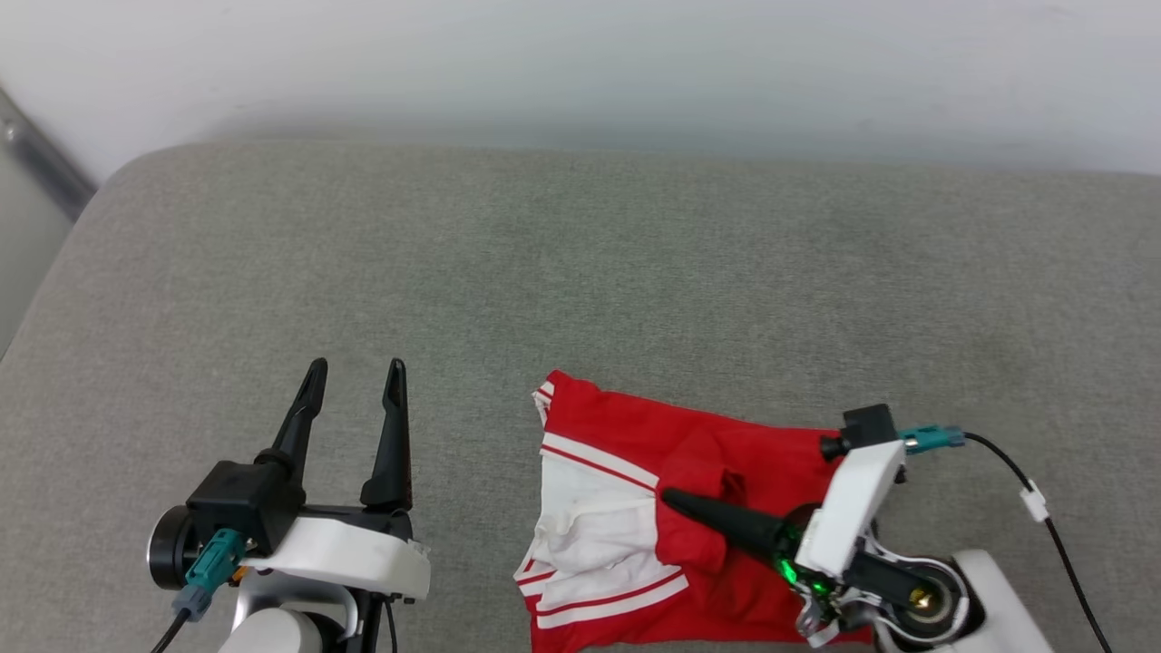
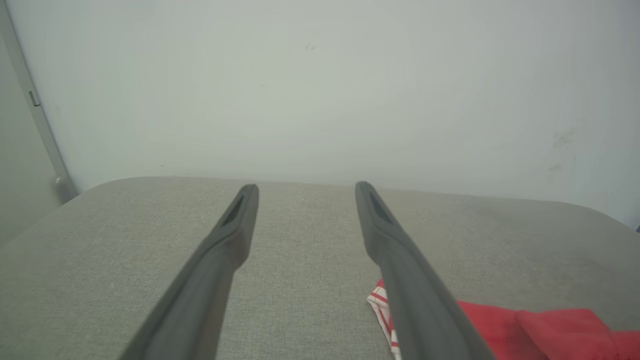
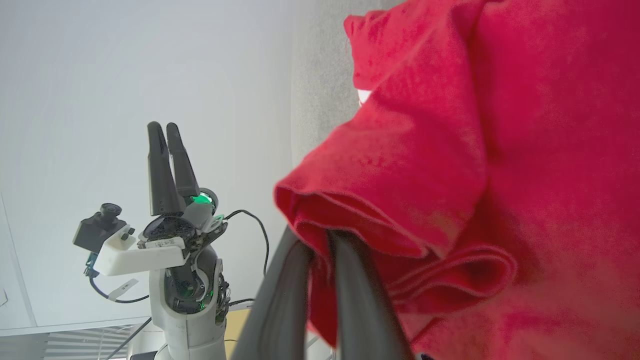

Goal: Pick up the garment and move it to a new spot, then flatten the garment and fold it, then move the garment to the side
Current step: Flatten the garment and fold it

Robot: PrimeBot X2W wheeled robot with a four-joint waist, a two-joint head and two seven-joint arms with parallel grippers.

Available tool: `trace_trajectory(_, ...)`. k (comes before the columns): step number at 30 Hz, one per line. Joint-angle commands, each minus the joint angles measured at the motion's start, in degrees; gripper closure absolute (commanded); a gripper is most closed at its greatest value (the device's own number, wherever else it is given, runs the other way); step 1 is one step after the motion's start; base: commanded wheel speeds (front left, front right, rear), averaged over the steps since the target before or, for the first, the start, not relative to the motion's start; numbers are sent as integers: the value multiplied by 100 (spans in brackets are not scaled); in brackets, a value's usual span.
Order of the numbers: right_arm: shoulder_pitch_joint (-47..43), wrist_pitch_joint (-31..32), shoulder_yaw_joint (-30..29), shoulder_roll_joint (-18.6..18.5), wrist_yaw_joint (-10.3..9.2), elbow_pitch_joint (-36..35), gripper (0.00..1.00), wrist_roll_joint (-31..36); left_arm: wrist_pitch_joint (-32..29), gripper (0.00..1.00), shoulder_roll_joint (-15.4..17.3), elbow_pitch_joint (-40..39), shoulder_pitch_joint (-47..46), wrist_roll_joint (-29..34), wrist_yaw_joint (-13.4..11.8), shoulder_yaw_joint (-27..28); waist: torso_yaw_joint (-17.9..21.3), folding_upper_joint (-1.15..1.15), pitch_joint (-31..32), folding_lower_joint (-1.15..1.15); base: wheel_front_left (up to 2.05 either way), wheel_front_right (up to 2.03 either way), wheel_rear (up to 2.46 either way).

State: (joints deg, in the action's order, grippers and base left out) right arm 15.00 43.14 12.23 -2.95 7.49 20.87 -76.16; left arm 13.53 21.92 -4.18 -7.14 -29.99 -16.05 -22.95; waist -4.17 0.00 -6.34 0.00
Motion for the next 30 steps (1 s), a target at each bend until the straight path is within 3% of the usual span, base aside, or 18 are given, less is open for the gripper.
trace_trajectory(1, 133, -152, 157, 11, 0, 125, 100, 43, 28, 0, -23, 31, -58, -3, 30, -8, -75, 0, -49, 0, 0, 0, 0)
trace_trajectory(3, 208, -298, 299, 10, 0, 195, 98, 98, 36, 0, -37, 52, -74, -12, 35, -17, -103, 0, -68, 0, 0, 0, 0)
trace_trajectory(4, 281, -441, 427, 11, 0, 271, 58, 113, 38, 0, -50, 77, -90, -21, 46, -18, -123, 0, -81, 0, 0, 0, 0)
trace_trajectory(5, 330, -545, 556, 12, 0, 320, 0, 81, 40, 0, -62, 99, -105, -26, 63, -19, -134, 0, -90, 0, 0, 0, 0)
trace_trajectory(14, 786, -969, 1443, -45, 0, 356, 0, 625, 93, 0, -107, 222, -143, -44, 128, 26, -99, 0, -118, 0, 0, 0, 0)
trace_trajectory(22, 1235, -1529, 2467, -762, 0, -398, 0, 2322, 130, 0, -150, 295, -78, -35, 159, 48, 50, 0, -76, 0, 0, 0, 0)
trace_trajectory(26, 1261, -2113, 2264, -1101, -1, -484, 0, 3473, 137, 0, -142, 309, -24, -32, 134, 100, 142, 0, -42, 0, 0, 0, 0)
trace_trajectory(30, 909, -2682, 1516, -1230, -1, -631, 0, 4532, 147, 0, -139, 338, 37, -29, 104, 185, 250, 0, 6, 0, 0, 0, 0)
